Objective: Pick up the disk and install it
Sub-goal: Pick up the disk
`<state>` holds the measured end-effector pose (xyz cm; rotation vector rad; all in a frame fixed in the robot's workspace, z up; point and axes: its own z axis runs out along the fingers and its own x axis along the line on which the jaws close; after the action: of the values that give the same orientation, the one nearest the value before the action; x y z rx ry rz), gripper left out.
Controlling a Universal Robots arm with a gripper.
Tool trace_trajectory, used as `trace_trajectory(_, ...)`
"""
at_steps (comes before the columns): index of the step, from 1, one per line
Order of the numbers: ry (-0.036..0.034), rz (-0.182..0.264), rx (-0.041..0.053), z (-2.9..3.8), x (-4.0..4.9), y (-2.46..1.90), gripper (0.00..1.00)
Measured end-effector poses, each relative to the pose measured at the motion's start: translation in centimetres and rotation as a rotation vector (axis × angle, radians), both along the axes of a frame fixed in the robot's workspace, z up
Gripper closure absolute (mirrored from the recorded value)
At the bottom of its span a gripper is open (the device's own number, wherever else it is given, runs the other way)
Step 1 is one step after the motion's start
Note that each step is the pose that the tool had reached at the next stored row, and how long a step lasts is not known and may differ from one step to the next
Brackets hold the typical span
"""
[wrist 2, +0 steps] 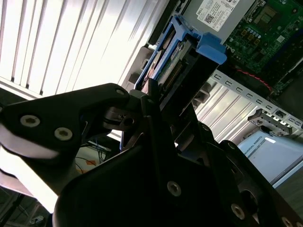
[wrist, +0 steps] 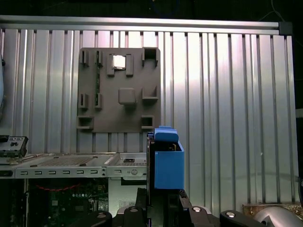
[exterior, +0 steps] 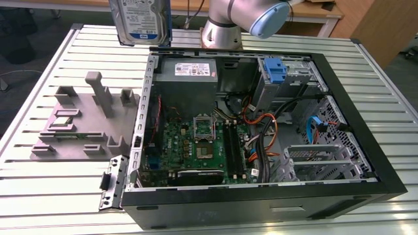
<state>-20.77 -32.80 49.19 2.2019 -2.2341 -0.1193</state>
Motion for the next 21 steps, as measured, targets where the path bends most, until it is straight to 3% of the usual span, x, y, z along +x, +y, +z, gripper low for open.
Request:
trace_trajectory(4, 0.0, 0.0, 0.0, 0.0, 0.05, -0.04, 0.65)
trace_trajectory(7, 0.0, 0.0, 0.0, 0.0, 0.13, -0.33, 0.65)
trace_trajectory(21, 0.0, -0.001, 0.0, -0.01, 0.84, -3.3, 0.65)
